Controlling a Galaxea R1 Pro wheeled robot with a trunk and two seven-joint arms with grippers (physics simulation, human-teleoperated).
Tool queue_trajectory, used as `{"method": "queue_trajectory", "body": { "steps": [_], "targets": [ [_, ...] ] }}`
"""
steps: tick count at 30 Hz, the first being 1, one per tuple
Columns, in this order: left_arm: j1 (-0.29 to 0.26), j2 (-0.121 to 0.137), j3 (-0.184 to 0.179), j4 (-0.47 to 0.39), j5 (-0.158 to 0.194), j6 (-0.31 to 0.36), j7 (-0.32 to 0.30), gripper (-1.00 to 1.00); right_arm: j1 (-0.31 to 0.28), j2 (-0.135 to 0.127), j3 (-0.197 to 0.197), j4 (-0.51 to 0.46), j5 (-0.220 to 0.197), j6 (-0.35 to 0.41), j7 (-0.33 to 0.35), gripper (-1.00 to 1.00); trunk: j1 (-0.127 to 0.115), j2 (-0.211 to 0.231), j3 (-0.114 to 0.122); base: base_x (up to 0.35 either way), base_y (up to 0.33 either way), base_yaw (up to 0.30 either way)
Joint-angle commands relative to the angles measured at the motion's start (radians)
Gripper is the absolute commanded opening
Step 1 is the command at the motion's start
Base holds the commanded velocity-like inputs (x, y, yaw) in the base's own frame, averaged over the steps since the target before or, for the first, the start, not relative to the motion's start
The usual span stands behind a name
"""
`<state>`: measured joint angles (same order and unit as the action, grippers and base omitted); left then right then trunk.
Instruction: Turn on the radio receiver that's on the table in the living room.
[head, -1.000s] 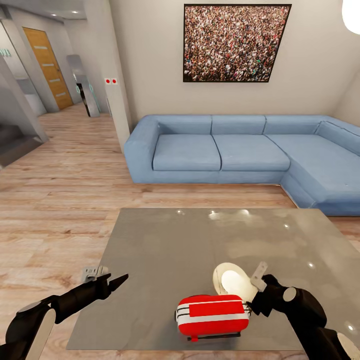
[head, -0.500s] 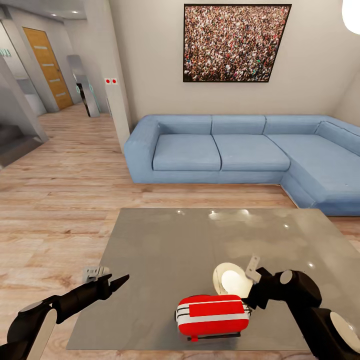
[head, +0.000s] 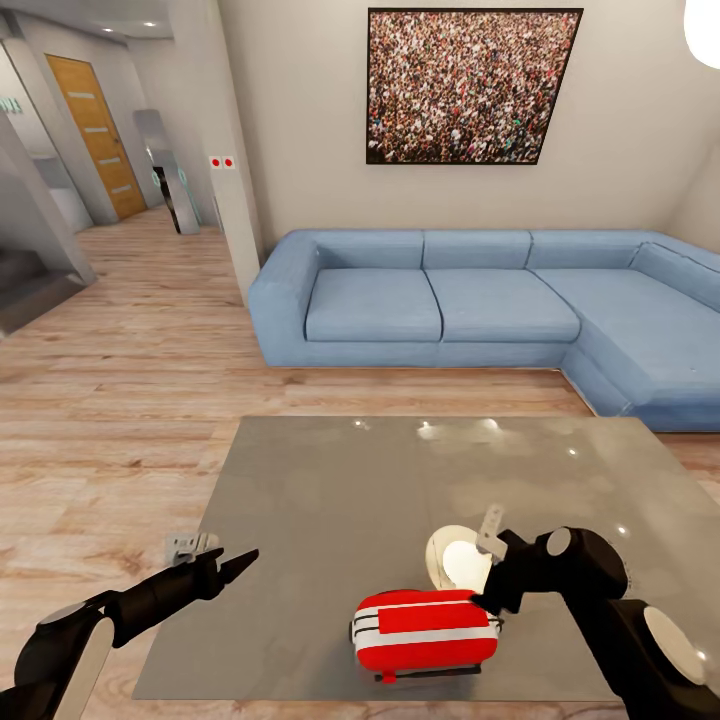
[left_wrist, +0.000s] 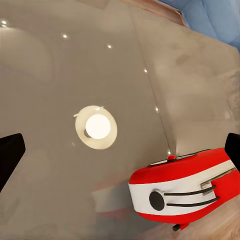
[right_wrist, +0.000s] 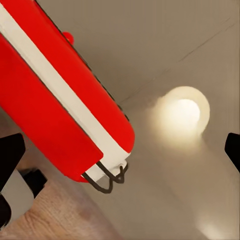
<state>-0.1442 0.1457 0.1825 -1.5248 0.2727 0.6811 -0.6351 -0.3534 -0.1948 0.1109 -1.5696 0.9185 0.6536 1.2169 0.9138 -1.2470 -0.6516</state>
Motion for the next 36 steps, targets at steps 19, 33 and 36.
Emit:
{"method": "queue_trajectory", "body": {
  "steps": [19,33,36],
  "targets": [
    [0.0,0.0,0.0,0.0,0.0,0.0,0.0,1.0,-0.036,0.017,0.027,0.013,-0.003,0.001,0.104,1.0,0.0,0.0,0.0,0.0,0.0,0.0],
    [0.0,0.0,0.0,0.0,0.0,0.0,0.0,1.0,-0.097,0.02,0.027,0.119,-0.005,-0.002,0.109,1.0,0.0,0.0,0.0,0.0,0.0,0.0],
    [0.0,0.0,0.0,0.0,0.0,0.0,0.0,1.0,-0.102,0.02,0.027,0.131,-0.006,-0.008,0.108,1.0,0.0,0.0,0.0,0.0,0.0,0.0]
  ]
}}
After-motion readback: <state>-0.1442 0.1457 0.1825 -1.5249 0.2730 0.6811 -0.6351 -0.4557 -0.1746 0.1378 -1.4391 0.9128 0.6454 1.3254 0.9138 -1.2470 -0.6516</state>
